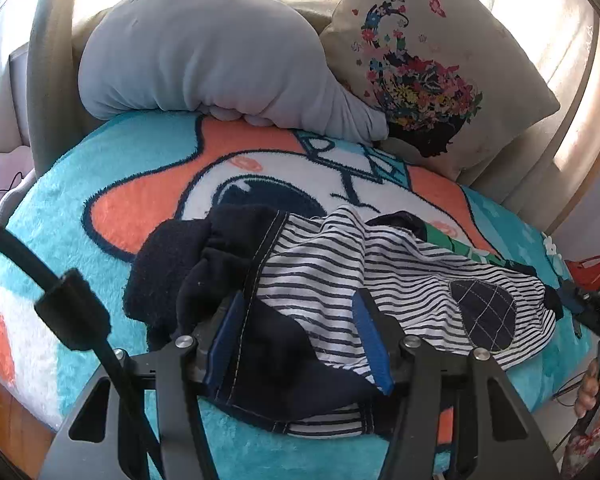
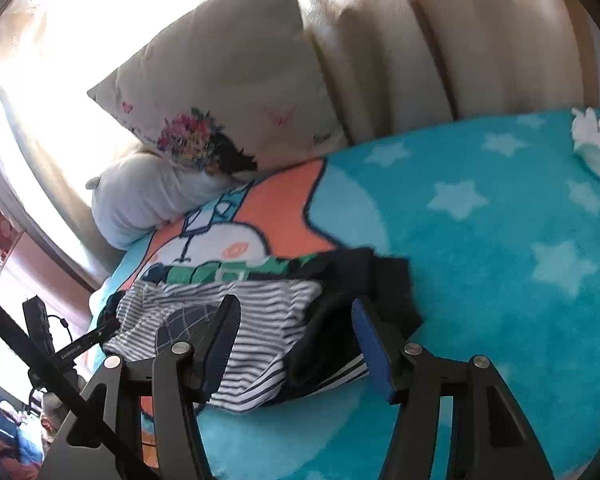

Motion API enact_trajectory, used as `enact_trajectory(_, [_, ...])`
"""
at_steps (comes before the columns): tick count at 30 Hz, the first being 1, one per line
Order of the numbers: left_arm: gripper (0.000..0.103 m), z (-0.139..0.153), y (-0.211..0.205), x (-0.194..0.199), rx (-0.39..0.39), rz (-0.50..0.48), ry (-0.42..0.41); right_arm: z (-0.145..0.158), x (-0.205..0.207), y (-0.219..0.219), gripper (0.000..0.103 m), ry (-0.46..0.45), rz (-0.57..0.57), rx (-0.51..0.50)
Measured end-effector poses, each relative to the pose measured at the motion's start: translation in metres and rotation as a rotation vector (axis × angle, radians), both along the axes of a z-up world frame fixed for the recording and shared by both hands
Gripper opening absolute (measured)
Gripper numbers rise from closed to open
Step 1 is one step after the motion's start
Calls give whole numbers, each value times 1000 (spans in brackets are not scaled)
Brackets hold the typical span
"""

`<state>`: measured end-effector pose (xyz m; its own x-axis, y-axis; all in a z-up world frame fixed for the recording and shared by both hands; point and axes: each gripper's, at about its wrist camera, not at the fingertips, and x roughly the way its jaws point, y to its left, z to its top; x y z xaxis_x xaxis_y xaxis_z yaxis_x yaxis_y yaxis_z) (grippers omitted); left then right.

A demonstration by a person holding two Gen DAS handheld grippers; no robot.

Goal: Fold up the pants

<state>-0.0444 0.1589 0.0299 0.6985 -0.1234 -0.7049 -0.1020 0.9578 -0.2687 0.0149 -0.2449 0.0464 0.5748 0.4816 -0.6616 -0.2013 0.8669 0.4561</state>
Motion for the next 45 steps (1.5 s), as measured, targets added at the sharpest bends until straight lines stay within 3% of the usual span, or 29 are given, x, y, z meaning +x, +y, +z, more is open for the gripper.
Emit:
enact_trajectory(3, [56,3,1,-2,-7,0,-3,-17,9,9,61,37,-32,-62])
enact_trajectory(4, [56,5,1,-4,-11,0,-5,-21,12,11,49,49,-28,-65])
enact_trajectory(6, [56,9,4,-8,-20,4,-12,-27,17,18,12,77,12,-60])
enact_trajectory(9, [56,16,7,-12,-18,18,-30,-13,13,23,12,4,15,-98])
enact_trajectory(14, [58,24,14,-11,-38,40,-50,21,10,11,12,-105,-57,-163])
enact_trajectory(20, [59,16,1,-1,-18,8,-26,5,28,6,13,-56,-102,-243])
enact_trajectory(23, [60,6,-5,7,16,17,19,-18,33,4,26,6,-135,-303])
enact_trajectory(25, [60,-3,-7,13,48,25,69,-19,28,-6,47,4,-170,-276])
enact_trajectory(26, [59,-9,-9,16,59,19,95,-15,24,-17,51,-2,-205,-230])
enact_trajectory(29, [59,-13,-21,13,143,7,101,5,8,-36,54,-63,-297,-153])
enact_trajectory(32, [60,-14,-30,5,193,-18,96,27,-5,-33,59,-143,-330,-140])
enact_trajectory(37, [60,8,-7,-24,66,-83,56,39,-7,32,59,-187,-111,-138])
enact_trajectory(42, [60,41,27,-24,-58,6,-9,23,0,113,59,-172,117,-126])
enact_trajectory(45, [60,39,26,-9,-52,24,1,8,1,159,59,-133,227,-102])
